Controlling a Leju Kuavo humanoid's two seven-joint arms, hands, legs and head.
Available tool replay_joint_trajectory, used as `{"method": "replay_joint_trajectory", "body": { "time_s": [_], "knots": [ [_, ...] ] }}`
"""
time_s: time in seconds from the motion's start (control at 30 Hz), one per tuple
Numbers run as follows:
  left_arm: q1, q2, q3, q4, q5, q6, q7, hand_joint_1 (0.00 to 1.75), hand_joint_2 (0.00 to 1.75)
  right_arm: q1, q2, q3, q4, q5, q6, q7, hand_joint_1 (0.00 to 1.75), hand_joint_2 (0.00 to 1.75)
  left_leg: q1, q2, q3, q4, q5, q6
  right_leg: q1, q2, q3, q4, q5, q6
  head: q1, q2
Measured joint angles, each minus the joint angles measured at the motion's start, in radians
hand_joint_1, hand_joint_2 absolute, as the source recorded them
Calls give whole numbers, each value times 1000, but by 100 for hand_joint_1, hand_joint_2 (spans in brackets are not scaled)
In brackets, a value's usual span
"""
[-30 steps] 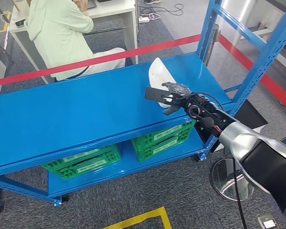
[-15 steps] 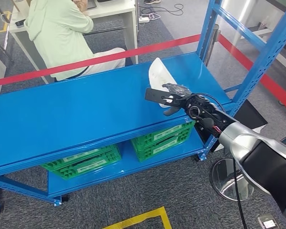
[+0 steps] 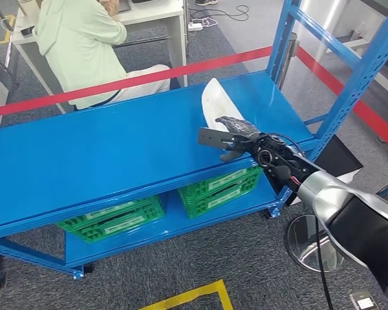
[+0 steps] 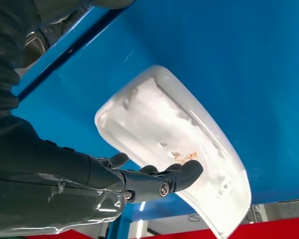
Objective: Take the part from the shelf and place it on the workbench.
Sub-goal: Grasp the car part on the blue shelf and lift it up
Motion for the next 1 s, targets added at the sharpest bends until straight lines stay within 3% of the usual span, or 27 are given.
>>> {"method": "replay_joint_trajectory", "body": {
  "time_s": [1.0],
  "knots": [
    [0, 3, -12, 0, 4, -3, -1, 0, 0, 57, -18, -31, 5, -10, -12, -63, 0, 175, 0, 0, 0, 0, 0, 0, 0, 1, 0, 0, 0, 0, 0, 0]
  ]
}}
